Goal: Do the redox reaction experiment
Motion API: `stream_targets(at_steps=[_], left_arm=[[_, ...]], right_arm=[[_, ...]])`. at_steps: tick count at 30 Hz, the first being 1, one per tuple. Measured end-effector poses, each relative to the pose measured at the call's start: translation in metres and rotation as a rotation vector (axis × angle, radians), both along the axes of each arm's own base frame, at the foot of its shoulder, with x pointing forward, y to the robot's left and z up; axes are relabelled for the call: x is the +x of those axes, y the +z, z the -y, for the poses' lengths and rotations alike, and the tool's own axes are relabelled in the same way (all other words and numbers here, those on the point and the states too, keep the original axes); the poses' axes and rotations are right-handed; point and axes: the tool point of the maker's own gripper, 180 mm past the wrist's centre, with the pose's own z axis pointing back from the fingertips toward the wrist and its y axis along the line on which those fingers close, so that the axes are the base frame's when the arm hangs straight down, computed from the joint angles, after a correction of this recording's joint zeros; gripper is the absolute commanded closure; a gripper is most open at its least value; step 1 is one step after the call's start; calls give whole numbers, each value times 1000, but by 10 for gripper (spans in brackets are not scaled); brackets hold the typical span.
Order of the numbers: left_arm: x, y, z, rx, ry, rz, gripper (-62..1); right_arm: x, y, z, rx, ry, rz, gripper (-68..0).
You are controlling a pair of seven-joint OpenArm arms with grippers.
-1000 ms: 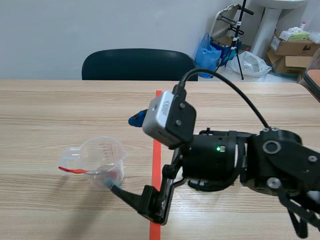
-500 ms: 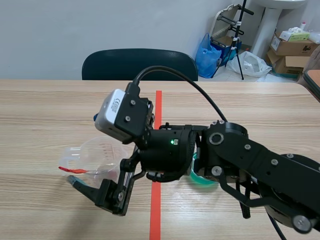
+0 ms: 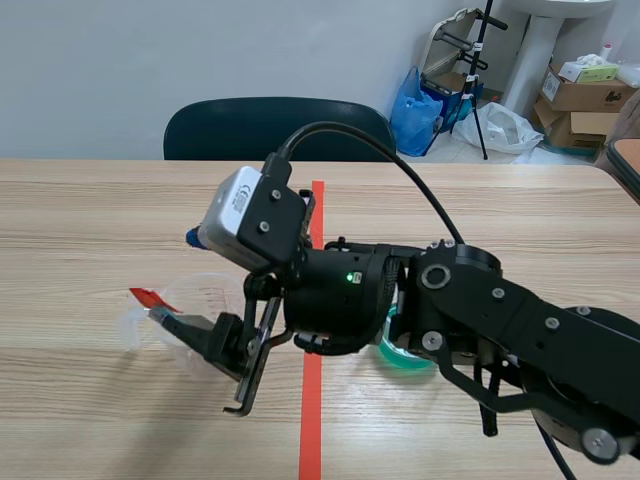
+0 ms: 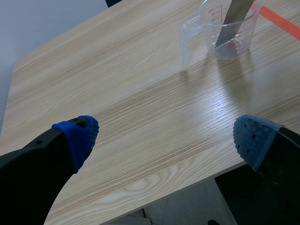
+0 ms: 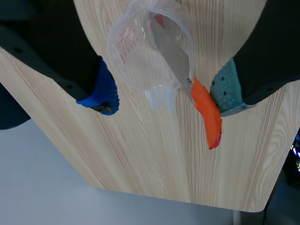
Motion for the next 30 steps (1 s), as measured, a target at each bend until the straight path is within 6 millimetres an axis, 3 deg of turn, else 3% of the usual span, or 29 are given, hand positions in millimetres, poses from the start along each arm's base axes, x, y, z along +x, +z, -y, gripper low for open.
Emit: stream_targets(at_steps=[5, 13, 30], left_arm=[[0, 0, 0, 0, 0, 0, -615], [0, 0, 0, 0, 0, 0, -615], [0, 0, 0, 0, 0, 0, -615]], right_arm=[[-1, 3, 0, 15, 5, 3, -149], [-1, 5, -1, 22, 10, 6, -2], [10, 11, -1, 0, 27, -23, -6]])
